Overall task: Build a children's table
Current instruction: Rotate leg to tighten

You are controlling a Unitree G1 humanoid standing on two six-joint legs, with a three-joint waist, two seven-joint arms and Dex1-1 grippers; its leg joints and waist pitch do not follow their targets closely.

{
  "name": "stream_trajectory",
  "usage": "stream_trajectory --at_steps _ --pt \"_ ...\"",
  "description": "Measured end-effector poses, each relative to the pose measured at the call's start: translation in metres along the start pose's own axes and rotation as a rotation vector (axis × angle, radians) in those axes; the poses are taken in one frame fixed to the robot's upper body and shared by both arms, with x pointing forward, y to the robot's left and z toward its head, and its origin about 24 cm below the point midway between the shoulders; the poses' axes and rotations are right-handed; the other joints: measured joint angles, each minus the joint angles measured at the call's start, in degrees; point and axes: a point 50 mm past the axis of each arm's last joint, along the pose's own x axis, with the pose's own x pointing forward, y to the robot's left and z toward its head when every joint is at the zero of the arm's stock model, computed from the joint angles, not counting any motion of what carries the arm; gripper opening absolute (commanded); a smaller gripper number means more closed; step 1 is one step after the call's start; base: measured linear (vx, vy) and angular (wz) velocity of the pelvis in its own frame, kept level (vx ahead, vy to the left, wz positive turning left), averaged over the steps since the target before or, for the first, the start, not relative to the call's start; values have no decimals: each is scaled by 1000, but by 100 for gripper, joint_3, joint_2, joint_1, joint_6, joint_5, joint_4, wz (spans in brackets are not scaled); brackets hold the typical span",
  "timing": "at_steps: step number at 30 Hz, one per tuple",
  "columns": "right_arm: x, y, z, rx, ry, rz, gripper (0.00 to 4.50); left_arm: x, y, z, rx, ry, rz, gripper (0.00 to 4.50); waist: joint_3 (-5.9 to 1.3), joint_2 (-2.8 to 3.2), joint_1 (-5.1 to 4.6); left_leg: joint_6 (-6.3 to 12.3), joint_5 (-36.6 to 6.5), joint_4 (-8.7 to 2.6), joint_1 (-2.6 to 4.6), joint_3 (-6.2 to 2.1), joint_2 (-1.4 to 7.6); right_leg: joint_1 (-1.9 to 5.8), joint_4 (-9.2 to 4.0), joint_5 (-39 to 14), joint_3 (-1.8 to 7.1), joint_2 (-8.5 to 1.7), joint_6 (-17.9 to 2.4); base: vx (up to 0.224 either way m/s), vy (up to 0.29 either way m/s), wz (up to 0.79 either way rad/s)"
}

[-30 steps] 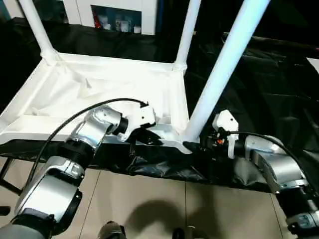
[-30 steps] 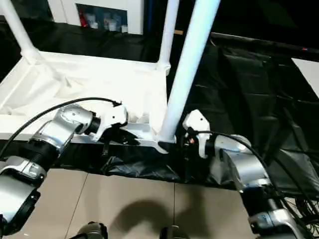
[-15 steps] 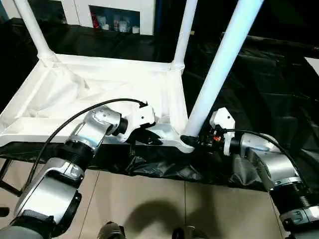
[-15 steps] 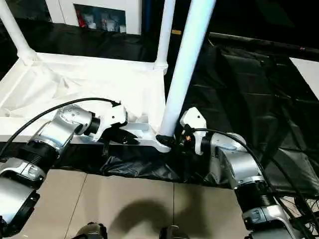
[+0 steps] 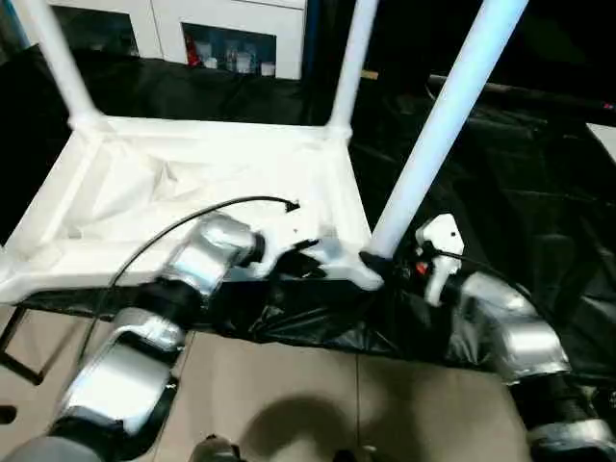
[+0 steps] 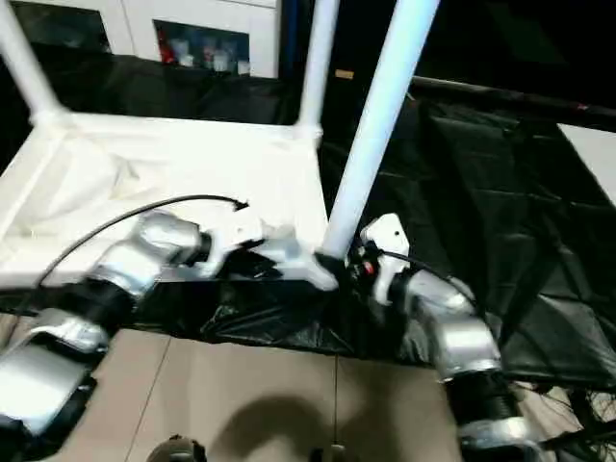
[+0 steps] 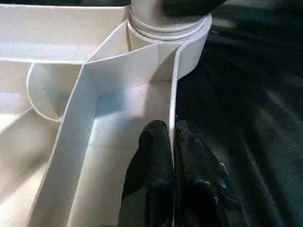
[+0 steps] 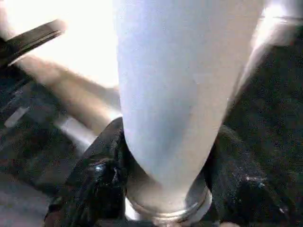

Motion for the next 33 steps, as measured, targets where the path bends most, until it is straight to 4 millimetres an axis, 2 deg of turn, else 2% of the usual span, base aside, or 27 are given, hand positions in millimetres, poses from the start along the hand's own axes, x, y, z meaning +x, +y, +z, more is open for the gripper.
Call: stream_trajectory --at_steps 2,4,7,9,10,12,15,17,20,21,27,33 --pt "10 1 -2 46 -18 -115 198 8 0 3 -25 0 52 0 -33 -21 -16 0 0 -38 7 -69 -59 1 -31 -1 -9 -41 2 0 0 0" --pt "21 4 -3 79 -30 -216 198 15 0 3 -51 3 97 0 -76 -13 -63 3 -2 -53 9 -121 -118 5 -68 -2 -8 -58 3 0 0 0" --pt "36 7 -1 93 -29 -287 198 18 1 2 -66 6 145 0 -98 28 -171 21 -12 -67 -2 -148 -128 16 -171 -2 -19 -61 3 0 0 0" --pt "41 8 2 76 -30 -292 198 18 2 2 -62 6 159 0 -96 31 -217 24 -14 -82 -7 -147 -130 21 -219 -2 -23 -61 3 0 0 0" --pt "41 8 2 72 -36 -291 233 17 3 1 -58 6 163 0 -93 33 -239 25 -14 -82 -11 -146 -131 21 -235 -2 -24 -61 3 0 0 0" --pt "41 8 2 67 -48 -287 267 16 4 2 -51 3 164 0 -87 34 -254 26 -15 -88 -24 -140 -132 10 -249 -2 -21 -62 2 0 0 0" --pt "39 8 4 51 -67 -212 289 10 5 -1 -35 -5 161 0 -84 30 -264 30 -17 -103 -28 -129 -131 -7 -247 0 -15 -62 0 0 0 0" --pt "32 2 4 18 -67 -125 314 5 5 -4 -21 -38 141 0 -78 23 -259 31 -16 -111 -33 -123 -129 -23 -228 6 -15 -62 -8 0 0 0" --pt "22 -1 5 -32 -63 -3 319 -5 4 -7 -1 -83 107 0 -60 -7 -243 51 -3 -110 -37 -113 -121 -41 -193 84 -21 -58 -7 0 0 0" --pt "18 -3 5 -45 -61 18 336 -7 4 -8 5 -85 95 0 -59 -7 -239 51 -3 -114 -37 -112 -119 -43 -189 95 -23 -55 -5 0 0 0" --pt "-8 -11 10 -156 -16 253 336 -23 2 -12 24 -115 -16 0 -52 5 -149 48 -3 -149 -41 -102 -112 -57 -178 166 -32 -50 -20 29 -7 2" --pt "-19 -10 15 -182 17 418 321 -38 -1 -16 42 -105 -137 0 -53 5 -153 77 -16 -145 -54 -81 -111 -65 -187 121 -34 -49 -8 43 3 0"
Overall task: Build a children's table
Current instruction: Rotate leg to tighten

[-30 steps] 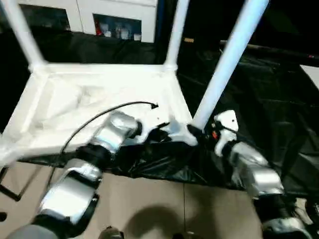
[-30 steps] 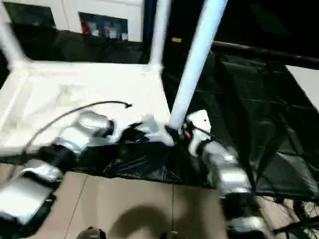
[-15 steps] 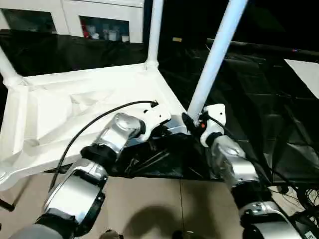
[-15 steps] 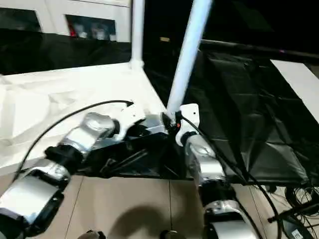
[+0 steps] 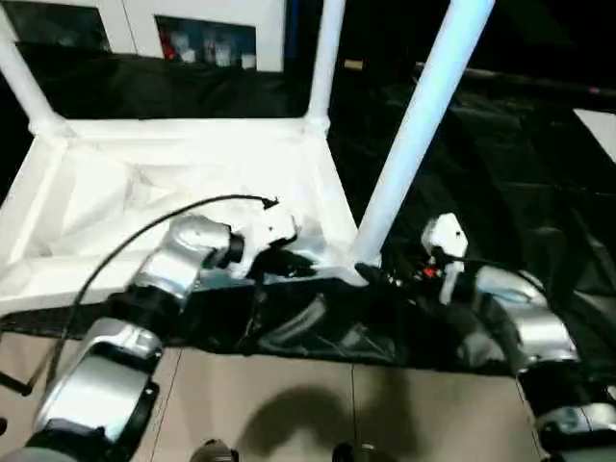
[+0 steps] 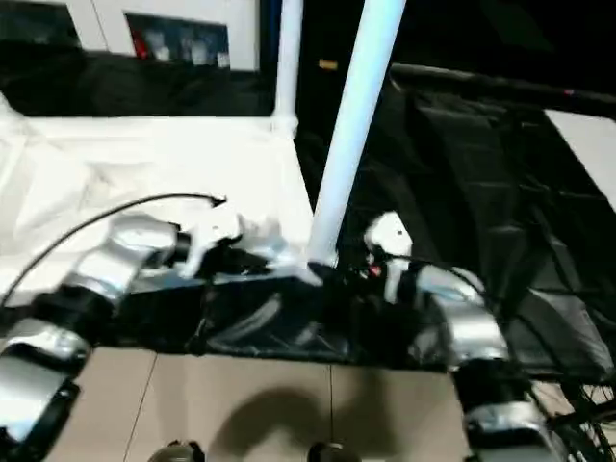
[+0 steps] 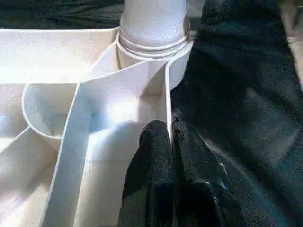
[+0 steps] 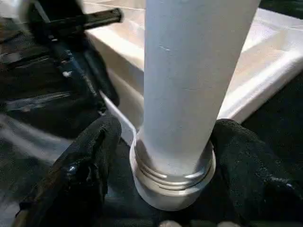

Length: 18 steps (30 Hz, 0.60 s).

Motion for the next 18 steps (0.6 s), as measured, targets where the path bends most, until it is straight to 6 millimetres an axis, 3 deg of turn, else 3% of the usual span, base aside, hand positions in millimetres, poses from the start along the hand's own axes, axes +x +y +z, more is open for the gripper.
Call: stream_trajectory --at_steps 14,18 --pt "5 1 3 -30 47 110 209 -8 -3 -3 59 76 -73 0 -1 -6 25 -8 -14 19 10 5 8 25 4 -5 2 -9 -8 0 0 0" --pt "5 1 4 -35 54 127 197 -8 -2 -2 62 81 -82 0 -2 -7 23 -8 -14 19 9 7 8 24 2 -6 2 -9 -7 0 0 0"
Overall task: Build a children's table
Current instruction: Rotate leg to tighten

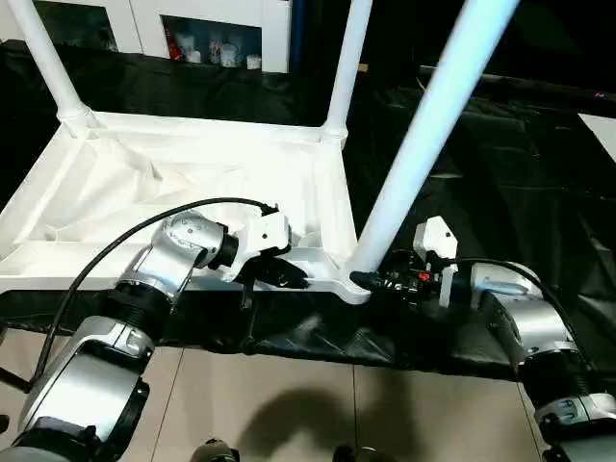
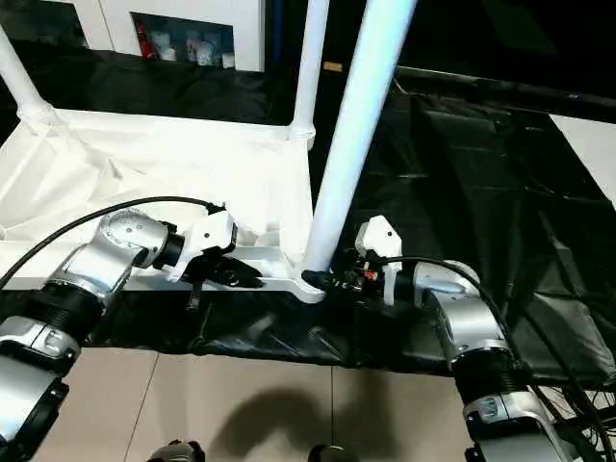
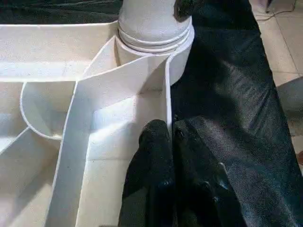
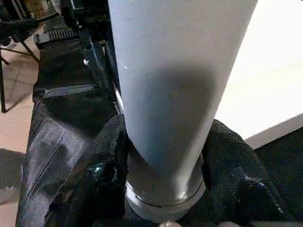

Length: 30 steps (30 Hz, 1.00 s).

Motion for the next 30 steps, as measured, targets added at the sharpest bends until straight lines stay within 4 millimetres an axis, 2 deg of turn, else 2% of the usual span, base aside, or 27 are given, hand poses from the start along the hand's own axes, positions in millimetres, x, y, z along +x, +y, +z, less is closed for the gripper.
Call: stream_trajectory --at_steps 7,11,13,18,20,21,22,23,24,25,26,27,28,29,30 --pt "0 -1 -1 20 4 5 194 1 1 -1 -11 1 5 0 -4 -5 10 0 0 1 7 0 0 6 3 0 0 0 0 0 0 0" --pt "-1 2 -5 51 -3 -18 194 7 1 1 -21 -1 15 0 -10 -15 82 0 0 1 17 1 0 20 3 0 1 -2 0 0 0 0" --pt "0 4 -13 87 -21 -109 194 16 4 4 -35 0 44 0 -25 -37 139 -1 0 -6 42 2 0 44 2 -1 4 -2 1 0 0 0" --pt "18 5 -23 187 -78 -366 193 27 11 5 -68 36 159 0 -38 -50 95 -4 -2 -9 102 -36 -16 87 -21 -55 21 -8 88 -36 3 -2" --pt "35 4 -24 252 -108 -523 193 33 16 7 -84 58 217 0 -31 -43 -22 -3 -3 -9 117 -76 -18 89 -89 -74 -24 -9 104 -92 21 -7" --pt "40 2 -23 262 -109 -571 193 35 17 8 -83 64 235 0 -23 -20 -86 -3 -3 -7 118 -128 -20 122 -151 -100 -114 -20 106 -93 27 -10" --pt "46 0 -22 269 -104 -619 193 38 18 9 -87 65 256 0 10 60 -151 -2 -5 -20 120 -224 -16 195 -273 -156 -253 -24 86 -72 57 -15" --pt "49 0 -22 274 -99 -649 193 40 18 9 -92 66 265 0 37 122 -177 -2 -5 -63 118 -263 -11 265 -331 -208 -325 -27 39 -100 65 -11" --pt "55 -1 -21 285 -99 -687 193 42 20 9 -98 72 280 0 63 130 -185 -2 -5 -114 118 -270 -17 281 -311 -309 -381 -33 -59 -100 65 -11" --pt "61 -2 -20 305 -101 -751 193 45 22 11 -98 85 296 0 90 104 -144 -2 -5 -171 118 -192 -4 284 45 -555 -413 -58 -210 -115 11 13" --pt "63 -4 -19 319 -107 -807 193 50 24 15 -84 97 319 0 91 32 -40 -2 -4 -177 115 -39 20 308 424 -662 -351 -62 -261 -22 -94 26" --pt "66 -6 -16 315 -112 -833 193 48 26 17 -74 98 341 0 58 -125 49 -8 -9 -165 132 96 -14 305 489 -736 -161 -75 -11 -22 -94 26" --pt "71 -9 -8 302 -117 -860 193 46 29 19 -63 94 364 0 63 -149 135 68 -93 -10 115 77 -30 210 494 -692 -142 -91 47 11 -133 -5" --pt "75 -10 -6 297 -112 -878 193 45 30 19 -60 96 368 0 50 -81 205 138 -183 99 116 -60 -26 218 485 -690 -187 -94 48 57 -32 -39" --pt "76 -10 -5 294 -111 -896 193 46 30 21 -55 97 368 0 0 67 232 -28 -82 78 125 -204 -66 210 437 -684 -293 -91 43 57 -32 -39"
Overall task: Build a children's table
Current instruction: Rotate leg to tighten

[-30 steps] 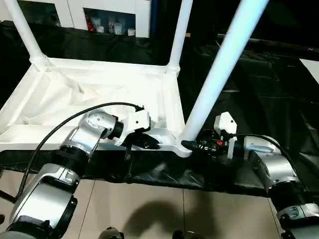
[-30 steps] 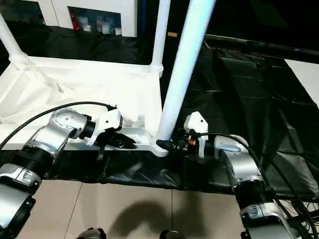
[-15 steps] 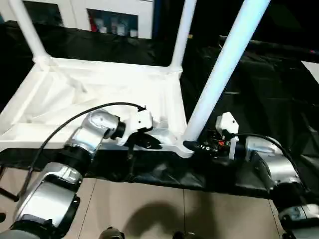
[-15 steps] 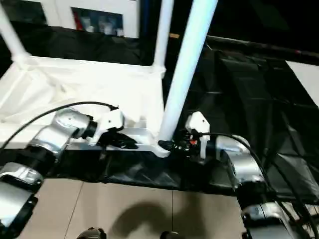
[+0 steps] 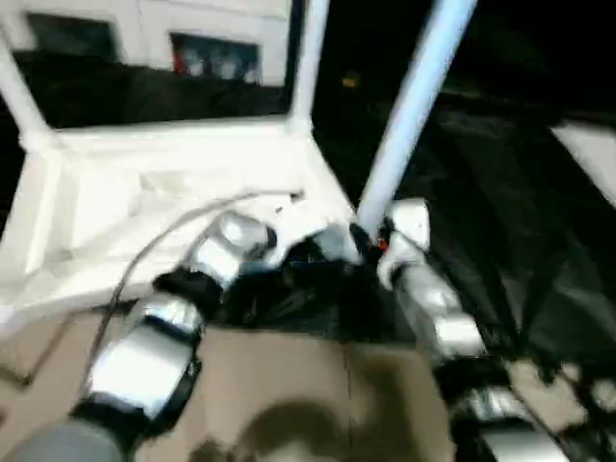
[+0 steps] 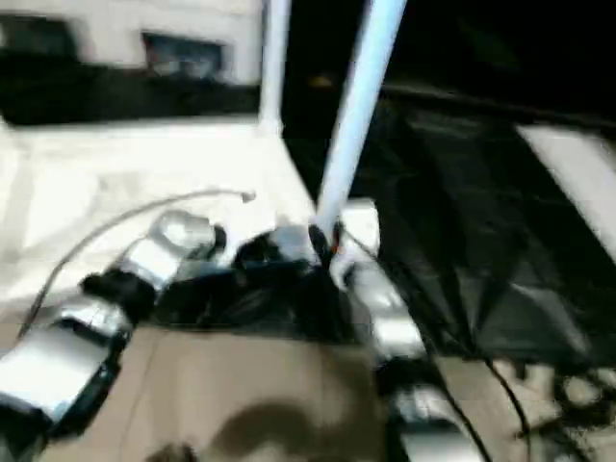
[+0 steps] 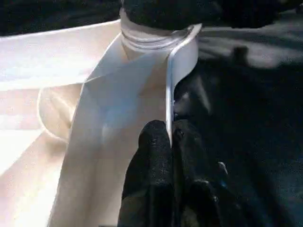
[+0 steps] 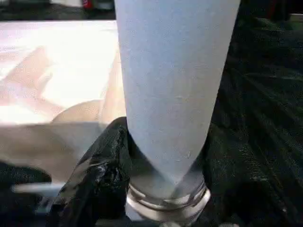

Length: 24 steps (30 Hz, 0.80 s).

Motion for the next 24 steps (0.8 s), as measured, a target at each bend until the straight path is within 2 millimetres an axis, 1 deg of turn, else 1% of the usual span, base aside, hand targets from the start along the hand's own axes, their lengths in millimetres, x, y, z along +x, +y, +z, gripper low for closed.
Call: stream_trajectory --at_steps 1,2,3,4,6,7,9,10,11,13,15,18,21,22,23,24 --pt "0 -1 1 -7 -10 -19 249 2 -1 2 4 -6 -1 0 -9 -6 -19 -72 69 -78 -9 -4 13 -11 -82 116 8 39 -42 57 19 -24" --pt "0 -1 1 -10 -12 -29 249 2 -1 3 9 -13 2 0 -15 -12 -42 -68 80 -77 -15 11 29 -9 -152 285 47 89 -68 0 0 0" --pt "0 -2 1 -11 -13 -34 265 3 -1 3 13 -17 4 0 -15 -35 -56 -66 83 -77 -23 34 42 -7 -170 374 64 93 -92 0 0 0" --pt "0 -1 1 -11 -17 -39 265 3 -1 3 16 -21 8 0 -13 -37 -62 -65 81 -84 -23 60 46 -5 -181 374 72 94 -93 0 0 0" --pt "0 -2 2 -12 -31 -42 282 4 -2 3 31 -34 14 0 -5 -26 -64 -63 79 -105 -27 66 45 -6 -211 365 81 93 -77 0 0 0" --pt "-1 -2 2 -14 -37 -43 290 4 -2 4 38 -41 15 0 -3 -23 -66 -62 79 -139 -30 73 45 -6 -249 362 81 93 -67 0 0 0" --pt "-1 -3 1 -16 -38 -42 306 4 -2 4 45 -49 17 0 -3 -23 -67 -61 80 -168 -37 87 44 -8 -276 378 84 93 -66 0 0 0" --pt "-4 -4 1 -19 -44 -38 315 5 -3 5 51 -55 16 0 -3 -29 -58 -59 81 -174 -41 103 46 -9 -277 381 90 92 -62 0 0 0" --pt "-9 -8 0 -31 -54 -35 335 5 -3 5 58 -63 14 0 -1 -33 -34 -54 85 -178 -52 122 46 -9 -278 382 92 92 -62 0 0 0" --pt "-20 -16 -3 -57 -64 -22 335 6 -4 6 75 -82 12 0 2 -32 -2 -40 93 -181 -77 149 55 -19 -278 388 105 92 -63 0 0 0" --pt "-36 -23 -5 -91 -66 19 335 6 -5 8 89 -108 9 0 17 -5 29 -24 105 -178 -87 155 54 -24 -279 385 126 92 -56 0 0 0" --pt "-51 -26 -6 -89 -60 63 335 3 -3 6 98 -124 28 0 30 24 20 -13 112 -172 -95 157 51 -33 -290 387 142 93 -50 0 0 0" --pt "-64 -27 -2 -87 -75 113 335 2 -3 6 99 -148 47 0 32 39 21 -9 114 -171 -102 162 51 -33 -311 389 145 94 -46 0 0 0" --pt "-68 -27 1 -89 -81 139 340 2 -3 6 92 -157 46 28 30 43 21 -7 114 -170 -102 164 50 -33 -316 389 147 94 -46 0 0 0" --pt "-70 -26 3 -83 -85 163 340 1 -3 5 84 -161 40 28 30 53 18 -6 113 -170 -102 165 50 -33 -317 389 150 94 -46 0 0 0" --pt "-73 -23 5 -81 -91 193 342 -2 -2 3 68 -175 37 44 33 64 16 -4 113 -169 -102 167 50 -33 -319 389 152 94 -46 0 0 0"
